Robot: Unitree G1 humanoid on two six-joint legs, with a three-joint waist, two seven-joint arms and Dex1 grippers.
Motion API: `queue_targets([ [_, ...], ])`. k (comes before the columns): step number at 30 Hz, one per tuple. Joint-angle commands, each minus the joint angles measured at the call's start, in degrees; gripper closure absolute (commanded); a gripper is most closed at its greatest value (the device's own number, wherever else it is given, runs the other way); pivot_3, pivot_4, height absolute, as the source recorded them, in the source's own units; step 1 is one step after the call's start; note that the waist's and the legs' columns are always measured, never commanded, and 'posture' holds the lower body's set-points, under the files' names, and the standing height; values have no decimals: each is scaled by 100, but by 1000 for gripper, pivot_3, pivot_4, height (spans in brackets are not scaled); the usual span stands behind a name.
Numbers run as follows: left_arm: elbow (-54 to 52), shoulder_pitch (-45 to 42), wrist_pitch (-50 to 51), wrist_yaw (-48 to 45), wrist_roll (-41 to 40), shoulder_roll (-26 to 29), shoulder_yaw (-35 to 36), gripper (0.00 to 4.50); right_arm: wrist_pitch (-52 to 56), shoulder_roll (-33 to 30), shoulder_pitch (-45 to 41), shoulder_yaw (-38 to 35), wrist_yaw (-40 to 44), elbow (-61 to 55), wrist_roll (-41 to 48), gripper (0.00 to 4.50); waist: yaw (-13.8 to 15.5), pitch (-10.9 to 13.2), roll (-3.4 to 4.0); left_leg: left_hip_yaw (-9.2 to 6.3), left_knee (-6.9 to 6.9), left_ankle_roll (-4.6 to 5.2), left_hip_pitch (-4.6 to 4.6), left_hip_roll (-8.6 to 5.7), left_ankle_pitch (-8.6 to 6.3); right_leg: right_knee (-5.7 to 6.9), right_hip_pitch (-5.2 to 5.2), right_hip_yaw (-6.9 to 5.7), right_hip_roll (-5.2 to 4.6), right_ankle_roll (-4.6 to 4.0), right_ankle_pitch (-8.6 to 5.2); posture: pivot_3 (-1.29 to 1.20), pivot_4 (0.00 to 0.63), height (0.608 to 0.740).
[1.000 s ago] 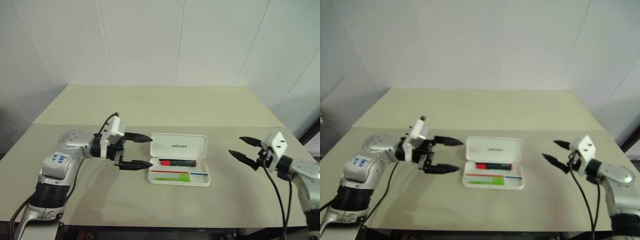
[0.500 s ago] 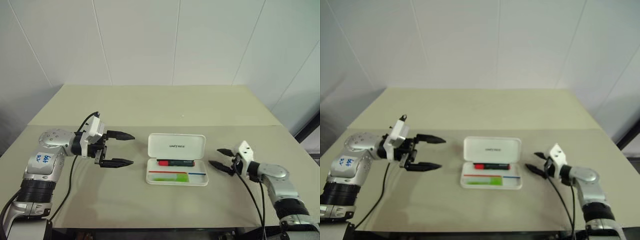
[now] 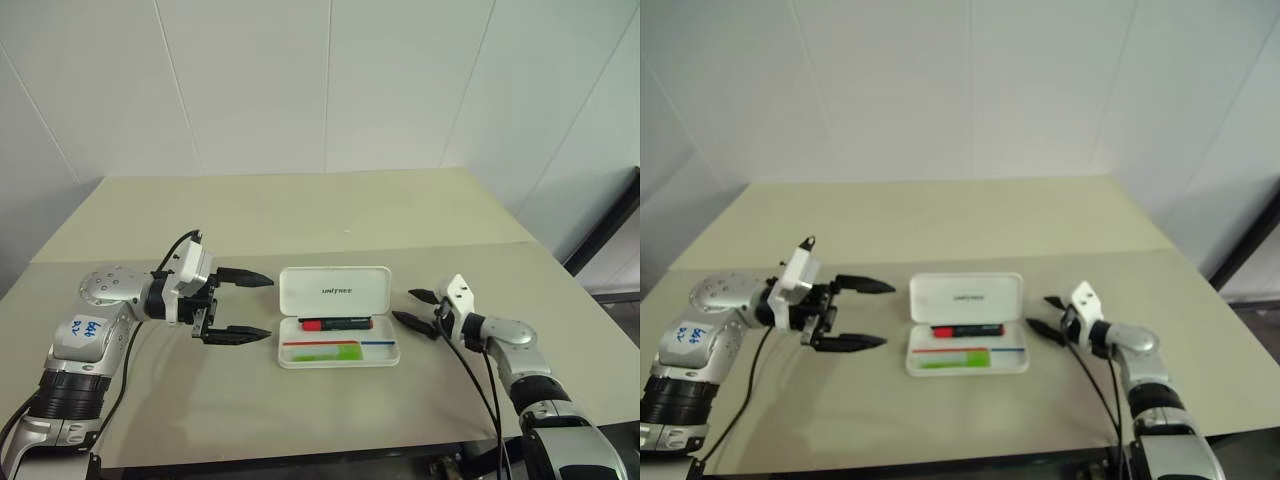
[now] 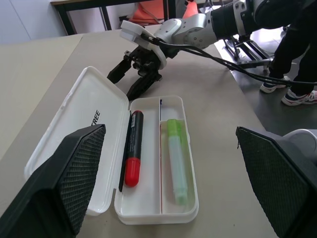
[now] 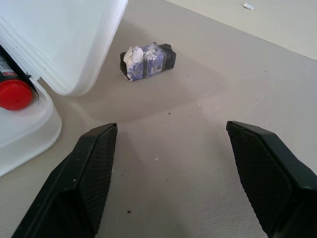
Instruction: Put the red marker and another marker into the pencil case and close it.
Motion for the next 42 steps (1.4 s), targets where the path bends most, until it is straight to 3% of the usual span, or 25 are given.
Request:
queue_targets([
  [1,-267,-18,25,92,-174,78,195,7,-104,208,-214,105,-173,116,-127,0,-21,0,0,0,0,0,2,0,0,1,0,1,1,0,0,0,150,740],
  [25,-181,-193,-63,156,-167,-93,113,7,-97,648,-723,195,-785,343,-439,0,8,0,0,-3,-16,-2,-9,-1,0,-14,-7,1,-2,0,0,0,150,740],
  [42,-229,-215,-108,226,-150,-200,74,7,265,543,-1098,257,-2765,1084,-947,0,38,0,0,-8,-2,-1,-6,-7,2,-7,-1,2,-4,1,1,0,150,740],
])
